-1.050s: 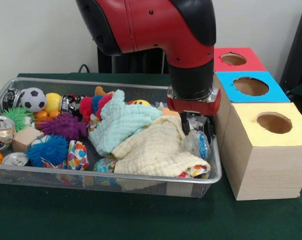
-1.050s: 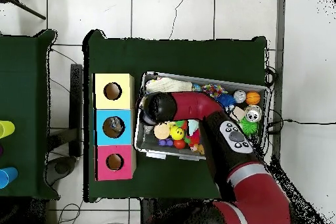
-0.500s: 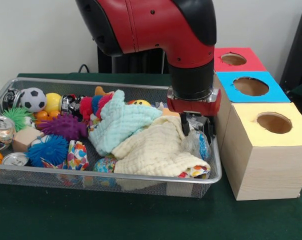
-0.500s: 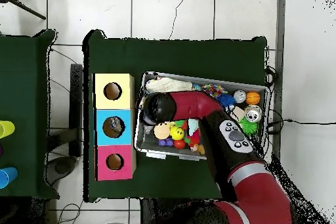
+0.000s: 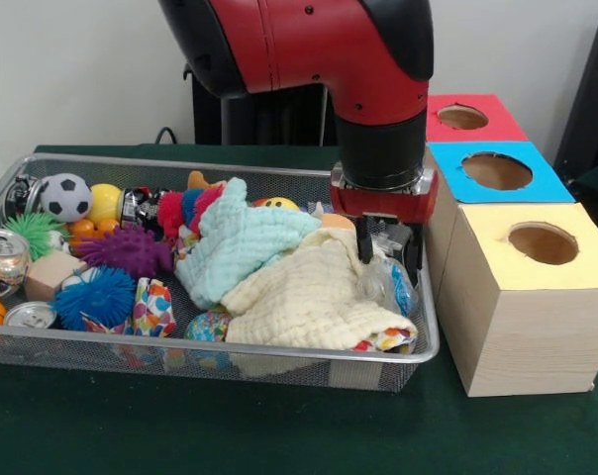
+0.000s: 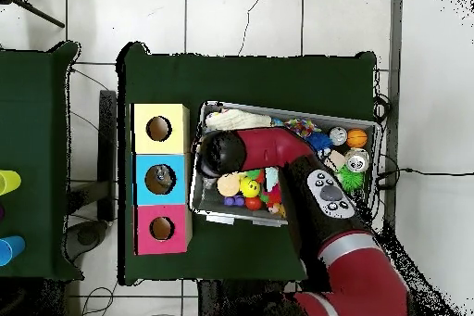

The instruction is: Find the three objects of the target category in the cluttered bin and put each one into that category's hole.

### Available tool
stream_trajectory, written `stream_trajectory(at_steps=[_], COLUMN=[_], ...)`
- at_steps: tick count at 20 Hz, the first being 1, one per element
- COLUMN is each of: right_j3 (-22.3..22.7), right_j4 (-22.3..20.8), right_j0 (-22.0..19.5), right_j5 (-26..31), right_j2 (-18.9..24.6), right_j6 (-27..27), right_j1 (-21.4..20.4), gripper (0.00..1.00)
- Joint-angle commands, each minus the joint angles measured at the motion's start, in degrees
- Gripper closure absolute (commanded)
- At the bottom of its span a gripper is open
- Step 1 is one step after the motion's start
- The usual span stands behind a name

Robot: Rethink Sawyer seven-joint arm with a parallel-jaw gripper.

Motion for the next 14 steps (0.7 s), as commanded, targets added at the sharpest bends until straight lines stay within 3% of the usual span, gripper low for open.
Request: stream_trajectory(at_steps=[1, 7, 14], right_j3=[0.64, 0.52, 2.76], right_j4=[-5.45, -5.36, -1.14], right_j0=[5.21, 6.51, 2.12], right_j5=[10.91, 13.58, 11.38], right_j2=[-5.59, -7.76, -1.37], right_j6=[-4.09, -3.1, -6.96], right_j1=[-7.36, -10.13, -8.61], gripper=[0.0, 0.0, 0.0])
